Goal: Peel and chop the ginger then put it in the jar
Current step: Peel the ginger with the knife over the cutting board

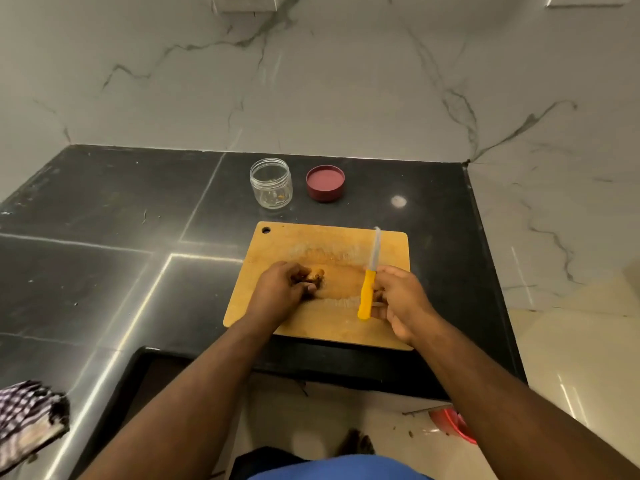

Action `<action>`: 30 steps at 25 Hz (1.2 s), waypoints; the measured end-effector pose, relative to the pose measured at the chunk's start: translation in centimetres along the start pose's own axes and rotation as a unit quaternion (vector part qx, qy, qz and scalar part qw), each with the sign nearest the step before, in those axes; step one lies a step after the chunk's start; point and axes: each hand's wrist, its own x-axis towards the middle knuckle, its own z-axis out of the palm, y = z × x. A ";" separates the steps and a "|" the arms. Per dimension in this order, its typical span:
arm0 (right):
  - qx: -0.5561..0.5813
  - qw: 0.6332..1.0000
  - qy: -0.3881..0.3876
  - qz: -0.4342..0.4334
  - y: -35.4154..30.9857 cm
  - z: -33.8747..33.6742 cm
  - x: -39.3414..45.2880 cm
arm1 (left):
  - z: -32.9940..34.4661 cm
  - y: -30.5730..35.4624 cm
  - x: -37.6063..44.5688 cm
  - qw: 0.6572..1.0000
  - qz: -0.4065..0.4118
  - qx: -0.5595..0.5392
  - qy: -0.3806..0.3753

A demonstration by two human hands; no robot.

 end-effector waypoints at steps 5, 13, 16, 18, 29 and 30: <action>0.024 0.999 -0.023 0.008 1.4 0.3 0.3 | -0.6 -0.2 0.5 0.999 0.005 0.001 -0.032; -0.013 1.000 -0.019 0.002 1.9 0.5 0.5 | -1.5 -0.6 1.6 0.987 0.072 0.042 -0.136; -0.023 1.000 -0.002 0.001 2.0 0.8 0.4 | -2.0 -0.4 2.3 0.977 0.091 0.053 -0.183; -0.026 1.000 0.013 -0.009 1.9 0.9 0.2 | -2.2 -0.2 2.6 0.975 0.113 0.046 -0.189; -0.057 0.996 0.052 -0.044 2.3 1.7 -0.3 | -4.3 -2.4 3.0 0.906 -0.062 -0.362 -0.210; -0.054 0.997 0.047 -0.041 2.1 1.6 -0.3 | -4.3 -2.3 3.0 0.923 -0.051 -0.329 -0.195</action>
